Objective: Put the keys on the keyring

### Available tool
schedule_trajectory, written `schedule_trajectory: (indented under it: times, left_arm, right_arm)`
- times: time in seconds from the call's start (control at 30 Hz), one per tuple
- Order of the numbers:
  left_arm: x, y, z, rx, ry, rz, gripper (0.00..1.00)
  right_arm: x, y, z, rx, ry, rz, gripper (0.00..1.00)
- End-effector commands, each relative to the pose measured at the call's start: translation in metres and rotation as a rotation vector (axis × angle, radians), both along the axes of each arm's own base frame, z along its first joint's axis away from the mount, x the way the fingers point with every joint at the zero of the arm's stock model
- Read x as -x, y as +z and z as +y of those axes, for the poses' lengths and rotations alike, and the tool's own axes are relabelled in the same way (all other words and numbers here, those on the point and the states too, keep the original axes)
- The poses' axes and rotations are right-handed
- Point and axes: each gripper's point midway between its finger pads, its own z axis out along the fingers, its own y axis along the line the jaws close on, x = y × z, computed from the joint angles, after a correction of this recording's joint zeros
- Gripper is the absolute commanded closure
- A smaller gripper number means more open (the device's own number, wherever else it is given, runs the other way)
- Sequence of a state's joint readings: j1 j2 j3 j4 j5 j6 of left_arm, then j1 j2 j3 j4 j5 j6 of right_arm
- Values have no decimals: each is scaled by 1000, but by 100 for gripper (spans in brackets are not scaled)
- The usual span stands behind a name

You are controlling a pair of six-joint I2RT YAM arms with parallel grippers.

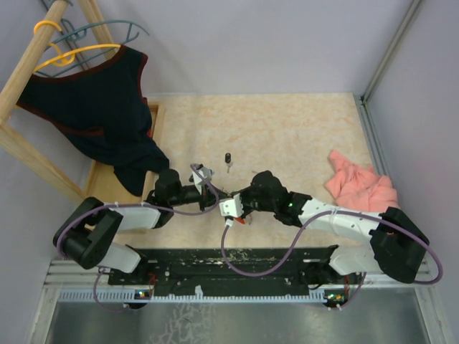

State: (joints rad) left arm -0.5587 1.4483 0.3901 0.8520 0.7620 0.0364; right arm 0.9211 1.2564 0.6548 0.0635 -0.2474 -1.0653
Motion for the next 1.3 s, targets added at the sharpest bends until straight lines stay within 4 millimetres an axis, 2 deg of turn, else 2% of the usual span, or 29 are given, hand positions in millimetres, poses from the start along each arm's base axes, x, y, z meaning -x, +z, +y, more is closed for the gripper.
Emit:
schedule_trajectory:
  times: [0.0, 0.37, 0.9, 1.03, 1.27]
  left_arm:
    - [-7, 13, 6, 45, 73, -40, 99]
    - [-5, 29, 5, 95, 70, -77, 99]
    - [-2, 46, 0, 159, 43, -89, 99]
    - [-1, 47, 0, 160, 33, -94, 99]
    - [-6, 37, 1, 127, 56, -86, 99]
  right_arm:
    - [-8, 33, -2, -88, -58, -75, 100]
    - [-2, 13, -7, -57, -61, -27, 100]
    - [8, -4, 7, -19, 20, 50, 100]
    - [5, -4, 10, -22, 34, 61, 100]
    - [-2, 8, 16, -62, 24, 89, 100]
